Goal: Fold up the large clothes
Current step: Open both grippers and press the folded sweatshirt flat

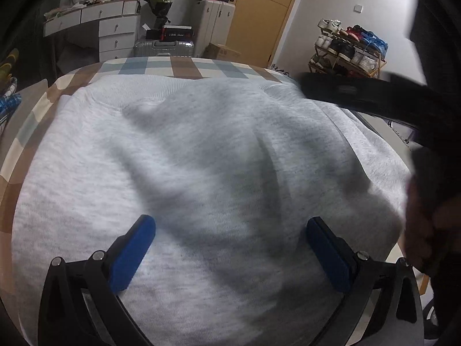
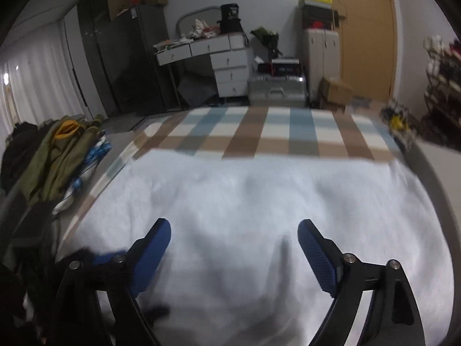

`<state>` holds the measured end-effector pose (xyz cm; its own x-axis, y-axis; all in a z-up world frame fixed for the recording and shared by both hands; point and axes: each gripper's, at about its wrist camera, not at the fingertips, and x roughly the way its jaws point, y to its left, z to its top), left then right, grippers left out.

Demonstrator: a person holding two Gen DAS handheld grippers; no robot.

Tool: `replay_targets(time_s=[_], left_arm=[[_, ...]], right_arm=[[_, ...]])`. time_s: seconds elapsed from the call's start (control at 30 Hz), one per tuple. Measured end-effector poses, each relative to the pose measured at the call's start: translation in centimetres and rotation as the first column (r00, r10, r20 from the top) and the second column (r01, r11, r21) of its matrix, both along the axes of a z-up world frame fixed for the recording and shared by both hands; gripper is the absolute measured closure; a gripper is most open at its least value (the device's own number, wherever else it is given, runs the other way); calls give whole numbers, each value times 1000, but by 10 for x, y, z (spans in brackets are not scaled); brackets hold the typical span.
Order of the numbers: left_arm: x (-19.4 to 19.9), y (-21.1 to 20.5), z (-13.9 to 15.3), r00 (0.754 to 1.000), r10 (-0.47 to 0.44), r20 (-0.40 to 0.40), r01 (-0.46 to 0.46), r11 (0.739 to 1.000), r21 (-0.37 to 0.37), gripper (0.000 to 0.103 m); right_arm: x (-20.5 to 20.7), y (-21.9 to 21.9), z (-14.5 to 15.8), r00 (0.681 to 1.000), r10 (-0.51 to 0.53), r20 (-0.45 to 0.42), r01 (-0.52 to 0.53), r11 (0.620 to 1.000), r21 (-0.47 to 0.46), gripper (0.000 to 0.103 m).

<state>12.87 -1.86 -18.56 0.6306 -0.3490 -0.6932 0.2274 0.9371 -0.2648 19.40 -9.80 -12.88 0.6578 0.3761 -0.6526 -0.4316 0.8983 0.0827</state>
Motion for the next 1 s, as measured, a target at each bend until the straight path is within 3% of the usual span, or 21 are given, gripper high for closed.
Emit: replay_targets(time_s=[0.07,0.1,0.17,0.2,0.33,0.43,0.53,0.63,0.7,0.77,0.8,0.9,0.93,1.0], left_arm=[[-1,3,-3,1000,-6,0,6,1000,-6,2],[-1,4,-3,1000,-6,2,6,1000,-10,2],[-1,3,-5,1000,-5,3,5,1000,-7,2],[-4,2,-5,1000,-4,2,4,1000,-3,2],[-4,2,-6,1000,-1,5,1,1000,-4,2],[-4,3,-6,1000,2,6,-2,1000,-9,2],[-4,2,-6,1000,4,7,-4,1000,-7,2],[-3,2,-7,1000,7,8,-7,1000,-6,2],[-3,2,-7,1000,8,8,-8,1000,-4,2],[-4,1,-7,1000,7,9,-7,1000,9,2],[-4,0,-7,1000,8,9,-8,1000,12,2],[-5,1,-7,1000,10,10,-10,1000,3,2],[-6,2,-7,1000,10,11,-10,1000,-2,2],[-6,2,-7,1000,10,11,-10,1000,-2,2]], right_arm=[[32,18,-23,998,-42,-56,36,995,-95,10],[54,21,-46,986,-86,-142,69,990,-119,8],[71,15,-71,974,-102,-203,75,988,-136,4],[70,18,-70,982,-87,-168,60,986,-158,4],[65,13,-68,982,-99,-164,75,986,-146,6],[36,-12,-43,986,-88,-144,84,996,-32,15],[-11,-40,-15,993,-104,-62,107,993,47,13],[-49,-58,-14,987,-162,-10,161,986,-36,9],[-56,-62,-38,978,-192,-77,182,976,-116,9],[-55,-64,-60,972,-195,-132,177,975,-137,9],[-58,-62,-63,978,-182,-97,168,976,-136,8],[-54,-57,-57,975,-190,-117,169,971,-168,12],[-54,-58,-48,971,-196,-135,175,973,-150,23],[-66,-67,-24,980,-187,-67,182,981,-71,22]])
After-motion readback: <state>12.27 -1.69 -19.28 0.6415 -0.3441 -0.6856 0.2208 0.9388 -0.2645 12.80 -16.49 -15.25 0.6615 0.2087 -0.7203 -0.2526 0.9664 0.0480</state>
